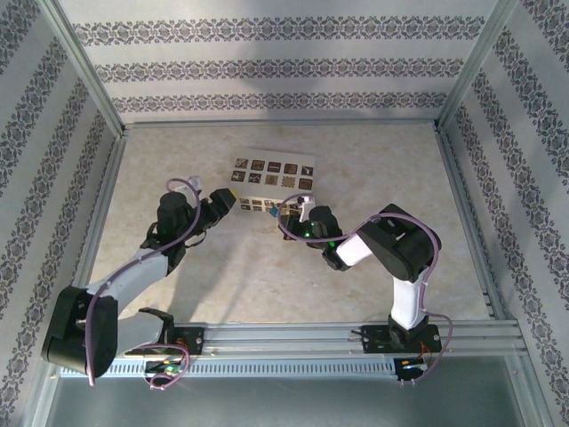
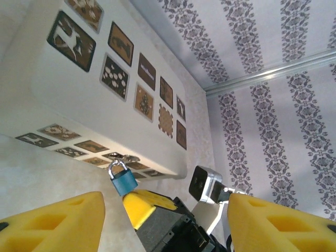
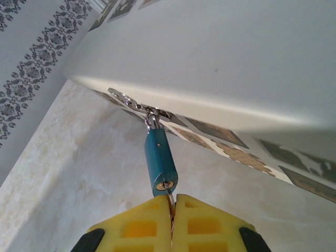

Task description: Unlock the padlock with the key

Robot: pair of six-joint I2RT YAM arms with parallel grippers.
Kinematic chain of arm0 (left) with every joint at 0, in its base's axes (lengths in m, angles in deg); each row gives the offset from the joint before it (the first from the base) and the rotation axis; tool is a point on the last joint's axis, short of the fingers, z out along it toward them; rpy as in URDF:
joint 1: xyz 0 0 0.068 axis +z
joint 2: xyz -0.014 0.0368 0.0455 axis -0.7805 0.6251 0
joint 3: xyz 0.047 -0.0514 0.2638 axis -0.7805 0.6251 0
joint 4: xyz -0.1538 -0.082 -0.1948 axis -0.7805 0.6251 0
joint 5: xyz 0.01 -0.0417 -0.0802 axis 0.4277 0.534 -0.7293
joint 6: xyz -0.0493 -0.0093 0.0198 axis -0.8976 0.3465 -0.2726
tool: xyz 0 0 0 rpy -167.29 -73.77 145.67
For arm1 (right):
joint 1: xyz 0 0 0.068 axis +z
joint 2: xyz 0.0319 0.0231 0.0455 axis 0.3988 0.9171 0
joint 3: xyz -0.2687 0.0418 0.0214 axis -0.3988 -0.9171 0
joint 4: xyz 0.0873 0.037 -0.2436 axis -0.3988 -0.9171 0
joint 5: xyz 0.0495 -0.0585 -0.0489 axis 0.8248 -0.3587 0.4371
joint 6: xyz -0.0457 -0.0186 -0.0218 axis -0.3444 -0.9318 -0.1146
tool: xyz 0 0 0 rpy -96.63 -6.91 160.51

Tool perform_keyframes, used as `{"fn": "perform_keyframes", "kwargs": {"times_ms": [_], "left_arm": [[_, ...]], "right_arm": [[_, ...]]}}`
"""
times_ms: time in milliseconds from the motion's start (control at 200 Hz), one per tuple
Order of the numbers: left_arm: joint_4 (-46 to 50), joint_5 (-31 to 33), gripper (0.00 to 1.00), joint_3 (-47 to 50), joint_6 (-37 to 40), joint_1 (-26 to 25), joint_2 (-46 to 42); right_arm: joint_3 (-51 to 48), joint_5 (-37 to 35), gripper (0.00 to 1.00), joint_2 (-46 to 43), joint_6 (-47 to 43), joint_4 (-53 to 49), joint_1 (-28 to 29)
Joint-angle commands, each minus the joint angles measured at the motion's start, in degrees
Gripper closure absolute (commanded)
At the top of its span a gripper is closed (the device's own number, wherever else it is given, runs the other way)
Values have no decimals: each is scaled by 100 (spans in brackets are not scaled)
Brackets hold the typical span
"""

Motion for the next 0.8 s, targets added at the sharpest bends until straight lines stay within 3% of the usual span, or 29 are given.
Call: {"fn": "perform_keyframes", "kwargs": {"times_ms": [0, 375, 795], "left_arm": [[490, 74, 36, 216, 134, 173, -310], [-610, -434, 36, 863, -742, 316, -193], [-771, -629, 39, 892, -904, 309, 4]], "right_arm": [[42, -79, 100, -292, 264, 303, 94], [119, -158, 100, -538, 896, -118, 338], [326, -140, 100, -609, 1190, -401, 517]]}}
